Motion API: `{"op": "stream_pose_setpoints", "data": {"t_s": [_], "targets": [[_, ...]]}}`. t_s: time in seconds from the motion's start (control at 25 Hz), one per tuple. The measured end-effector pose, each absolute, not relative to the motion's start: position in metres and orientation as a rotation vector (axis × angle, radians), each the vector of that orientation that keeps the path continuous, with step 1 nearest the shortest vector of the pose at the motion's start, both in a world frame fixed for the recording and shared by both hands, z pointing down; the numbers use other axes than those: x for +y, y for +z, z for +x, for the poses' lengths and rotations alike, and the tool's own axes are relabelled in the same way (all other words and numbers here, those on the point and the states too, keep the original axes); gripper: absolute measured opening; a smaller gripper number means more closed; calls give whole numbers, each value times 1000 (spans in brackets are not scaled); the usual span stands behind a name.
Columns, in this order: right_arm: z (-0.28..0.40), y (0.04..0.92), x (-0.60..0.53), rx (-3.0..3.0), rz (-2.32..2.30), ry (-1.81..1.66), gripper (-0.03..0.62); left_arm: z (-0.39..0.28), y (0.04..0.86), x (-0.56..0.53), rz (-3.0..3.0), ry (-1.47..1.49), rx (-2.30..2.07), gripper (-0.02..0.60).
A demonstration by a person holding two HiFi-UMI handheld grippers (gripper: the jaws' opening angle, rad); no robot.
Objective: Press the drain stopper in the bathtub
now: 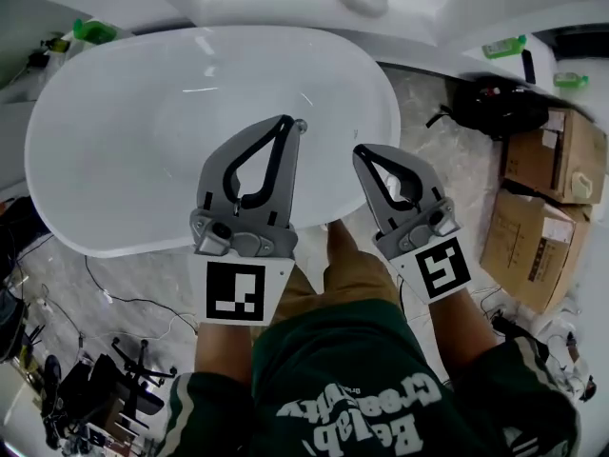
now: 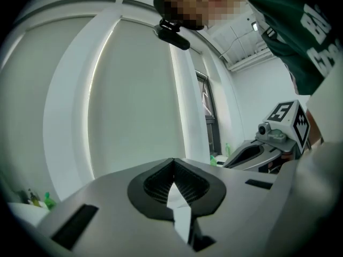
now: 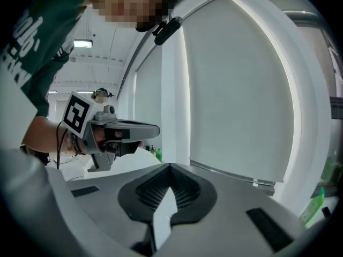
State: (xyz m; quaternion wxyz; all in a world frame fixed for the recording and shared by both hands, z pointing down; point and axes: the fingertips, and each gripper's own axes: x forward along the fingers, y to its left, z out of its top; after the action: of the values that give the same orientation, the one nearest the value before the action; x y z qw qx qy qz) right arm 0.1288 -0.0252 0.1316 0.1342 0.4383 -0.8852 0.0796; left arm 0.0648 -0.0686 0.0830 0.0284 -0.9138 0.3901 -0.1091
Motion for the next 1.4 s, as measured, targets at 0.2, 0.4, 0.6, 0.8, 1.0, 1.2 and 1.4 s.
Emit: {"op": "stream_pose_setpoints", "data": {"t_s": [0.2, 0.4, 0.6, 0.8, 1.0, 1.2, 1.4], "targets": [[99, 198, -25, -2492, 1248, 240, 11, 37, 150, -69, -2854, -322, 1197, 8], [70, 245, -37, -2442, 1257, 222, 11, 9, 198, -72, -2884, -324, 1186, 8], [58, 305, -43, -2416, 1231, 250, 9, 3, 250, -73, -2938, -303, 1207, 8], [57, 387, -53, -2402, 1150, 381, 9, 12, 315, -79, -2928, -393, 1221, 8], [60, 451, -63, -2420, 1051, 429, 11, 14, 371, -96, -2918, -424, 1349, 8], [63, 504, -68, -2410, 936, 483, 9, 10, 436, -108, -2901, -535, 1444, 8], [68, 565, -78, -2381, 879, 512, 9, 15, 481, -115, -2900, -575, 1528, 8]]}}
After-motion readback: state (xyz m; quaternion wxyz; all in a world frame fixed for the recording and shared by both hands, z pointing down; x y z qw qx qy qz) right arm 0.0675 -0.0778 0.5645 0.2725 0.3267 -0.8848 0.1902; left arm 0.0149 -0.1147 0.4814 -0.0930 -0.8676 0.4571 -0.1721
